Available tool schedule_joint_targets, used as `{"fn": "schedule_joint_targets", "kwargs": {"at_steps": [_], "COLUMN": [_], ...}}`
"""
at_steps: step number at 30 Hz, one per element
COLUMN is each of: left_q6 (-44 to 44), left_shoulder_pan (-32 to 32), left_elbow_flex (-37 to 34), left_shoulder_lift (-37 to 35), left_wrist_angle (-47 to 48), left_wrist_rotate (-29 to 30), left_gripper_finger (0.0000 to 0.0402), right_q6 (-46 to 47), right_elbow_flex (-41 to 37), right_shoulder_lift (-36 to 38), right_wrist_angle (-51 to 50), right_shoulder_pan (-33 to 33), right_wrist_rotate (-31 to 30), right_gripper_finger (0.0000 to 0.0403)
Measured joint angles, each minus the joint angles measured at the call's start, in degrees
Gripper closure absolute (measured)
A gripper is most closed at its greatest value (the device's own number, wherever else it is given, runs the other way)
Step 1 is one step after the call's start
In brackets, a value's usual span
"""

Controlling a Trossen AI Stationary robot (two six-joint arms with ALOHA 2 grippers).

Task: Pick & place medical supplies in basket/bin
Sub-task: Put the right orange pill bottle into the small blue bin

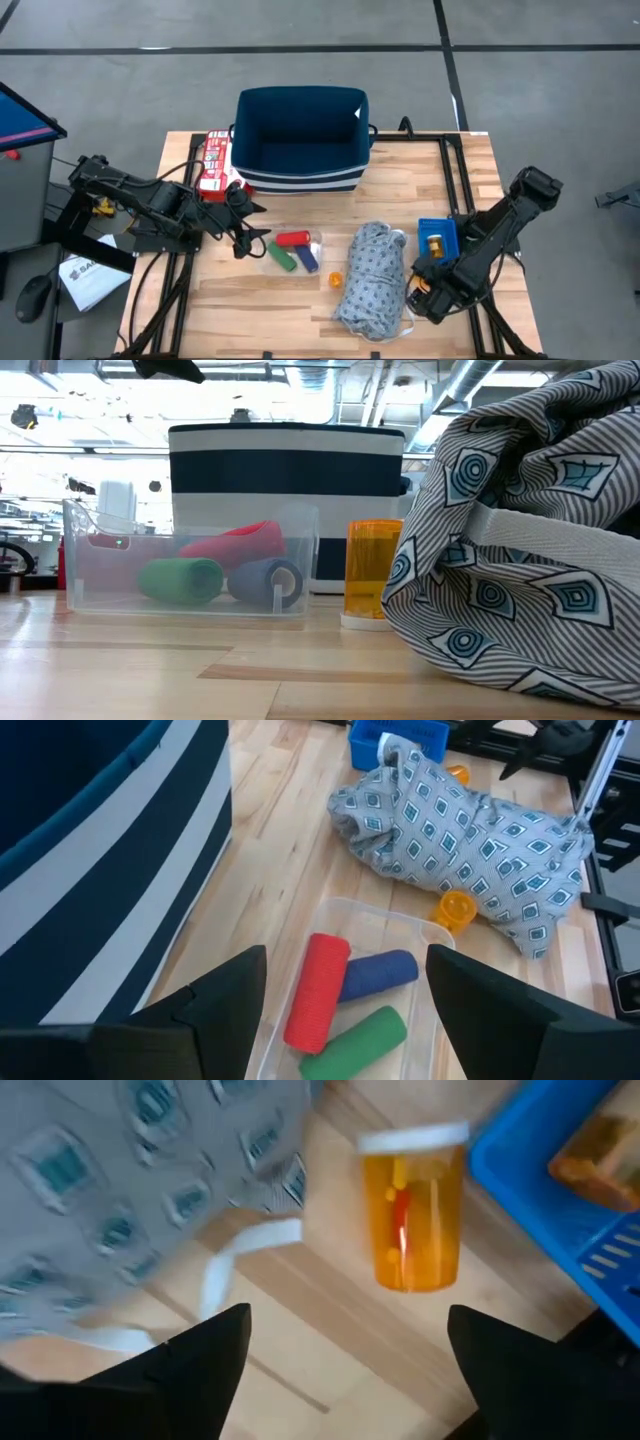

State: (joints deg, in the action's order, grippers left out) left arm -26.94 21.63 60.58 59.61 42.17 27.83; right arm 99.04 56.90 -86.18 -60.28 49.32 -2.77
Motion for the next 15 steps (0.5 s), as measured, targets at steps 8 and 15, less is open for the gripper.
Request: {"fn": "schedule_joint_targets", "kwargs": {"at_steps": [8,15], "left_q6": [-0.04,-0.28], "left_shoulder_pan": [0.0,0.0], "left_elbow_flex": [0.0,0.0], "left_shoulder_lift": [0.0,0.0], "left_wrist_angle": [-0.02,-0.24], "left_wrist_rotate": [-0.44,-0.5], "left_gripper_finger": [0.0135,0.0135], "right_q6": [-0.15,-1.96], "right_elbow_flex": [-0.02,-0.06], "right_shoulder_lift": [-5.03,-8.35], "right_wrist_angle": [-0.98,-1.48], "right_shoulder_pan": [0.0,0.11], "right_wrist_rotate": [2.14,1.3], "right_gripper_finger": [0.0071,0.0073]}}
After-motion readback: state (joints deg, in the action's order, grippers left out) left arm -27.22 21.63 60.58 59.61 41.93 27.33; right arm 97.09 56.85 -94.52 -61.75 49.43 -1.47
